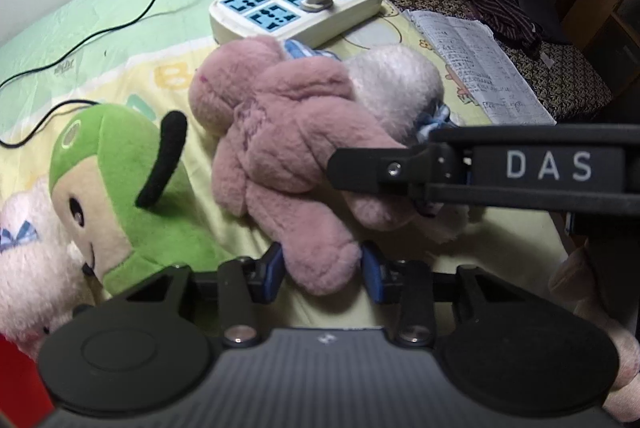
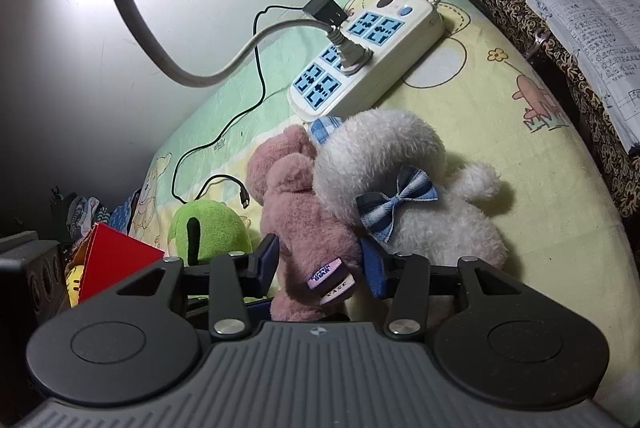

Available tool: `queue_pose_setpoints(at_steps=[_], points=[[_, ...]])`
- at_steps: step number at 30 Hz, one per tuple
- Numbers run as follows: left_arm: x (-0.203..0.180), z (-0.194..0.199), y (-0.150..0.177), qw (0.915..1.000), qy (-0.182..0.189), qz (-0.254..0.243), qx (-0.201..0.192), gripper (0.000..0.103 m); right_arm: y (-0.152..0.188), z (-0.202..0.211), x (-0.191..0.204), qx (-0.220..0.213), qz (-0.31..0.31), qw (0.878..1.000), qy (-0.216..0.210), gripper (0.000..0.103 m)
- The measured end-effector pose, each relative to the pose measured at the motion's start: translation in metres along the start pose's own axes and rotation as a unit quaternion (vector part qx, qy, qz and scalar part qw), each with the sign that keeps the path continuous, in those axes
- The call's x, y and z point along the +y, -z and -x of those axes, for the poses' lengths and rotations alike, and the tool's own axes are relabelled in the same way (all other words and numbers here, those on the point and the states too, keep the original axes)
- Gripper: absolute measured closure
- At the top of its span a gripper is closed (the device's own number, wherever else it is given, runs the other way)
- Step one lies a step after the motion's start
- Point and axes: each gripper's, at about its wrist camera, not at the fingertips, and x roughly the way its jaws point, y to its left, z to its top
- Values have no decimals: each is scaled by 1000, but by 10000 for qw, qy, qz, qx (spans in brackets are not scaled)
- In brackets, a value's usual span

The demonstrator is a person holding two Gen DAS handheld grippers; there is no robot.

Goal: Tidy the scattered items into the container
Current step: 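Move the right gripper to the pink teddy bear and grasp it, then lift the pink teddy bear with the right gripper and carry it to the box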

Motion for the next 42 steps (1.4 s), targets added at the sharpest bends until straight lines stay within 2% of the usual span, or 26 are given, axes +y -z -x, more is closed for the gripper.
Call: queue_pose_setpoints(at_steps=[1,5,10,17,21,24,29,38,39,42], points=[[-1,0,1,10000,-25,-43,-11,68,0,-3,-1,77,-45,10000,-6,66],[4,3,1,10000,41,-46,10,73,1,-4,-4,137,-254,9995,-147,67],[10,14,8,9996,255,19,92,73,5,4,-3,205,-523,9977,-392,69],[3,47,35,9985,373,-371,134,74,19,22,-1,361,-845,9937,-643,69],[2,62,59,9956,671,-563,321,74,34,36,0,542,-971,9911,-737,69],[1,64,81,9931,837,-613,540,74,50,46,-2,741,-1030,9891,-743,69],[-4,73,108,9901,1042,-664,662,74,80,60,-10,1037,-1287,9836,-717,69],[-5,72,130,9861,1250,-617,906,73,113,75,-10,1214,-1245,9834,-524,66],[-4,73,131,9866,1231,-621,873,72,115,75,-11,1230,-1277,9830,-471,66],[-3,80,131,9887,1145,-669,700,53,117,77,-16,1136,-1368,9835,-322,65]])
